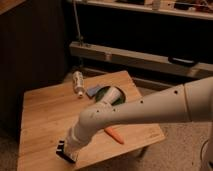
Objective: Knock the eraser over
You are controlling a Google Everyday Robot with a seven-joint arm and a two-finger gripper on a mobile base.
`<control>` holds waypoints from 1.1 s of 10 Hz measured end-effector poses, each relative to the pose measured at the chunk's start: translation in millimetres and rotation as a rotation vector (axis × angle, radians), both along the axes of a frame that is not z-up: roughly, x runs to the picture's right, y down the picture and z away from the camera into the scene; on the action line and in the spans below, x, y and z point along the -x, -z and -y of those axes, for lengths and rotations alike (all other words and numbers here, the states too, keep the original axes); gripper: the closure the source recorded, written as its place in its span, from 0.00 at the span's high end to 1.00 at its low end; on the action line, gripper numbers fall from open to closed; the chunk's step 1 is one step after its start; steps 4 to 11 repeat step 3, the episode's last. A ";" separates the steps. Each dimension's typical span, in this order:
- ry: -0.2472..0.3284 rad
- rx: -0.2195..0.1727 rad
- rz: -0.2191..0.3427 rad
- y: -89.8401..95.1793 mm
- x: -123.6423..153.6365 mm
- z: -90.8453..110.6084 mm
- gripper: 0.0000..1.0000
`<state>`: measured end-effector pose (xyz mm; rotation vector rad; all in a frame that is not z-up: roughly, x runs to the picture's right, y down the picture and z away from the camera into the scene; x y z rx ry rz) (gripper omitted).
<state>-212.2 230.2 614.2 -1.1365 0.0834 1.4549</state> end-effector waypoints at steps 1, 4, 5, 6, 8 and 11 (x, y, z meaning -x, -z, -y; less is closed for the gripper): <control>-0.012 0.003 0.030 3.7 10.5 7.8 0.00; -0.092 0.033 0.065 -1.7 19.2 21.0 0.03; -0.092 0.033 0.065 -1.7 19.2 21.0 0.03; -0.092 0.033 0.065 -1.7 19.2 21.0 0.03; -0.092 0.033 0.065 -1.7 19.2 21.0 0.03; -0.092 0.033 0.065 -1.7 19.2 21.0 0.03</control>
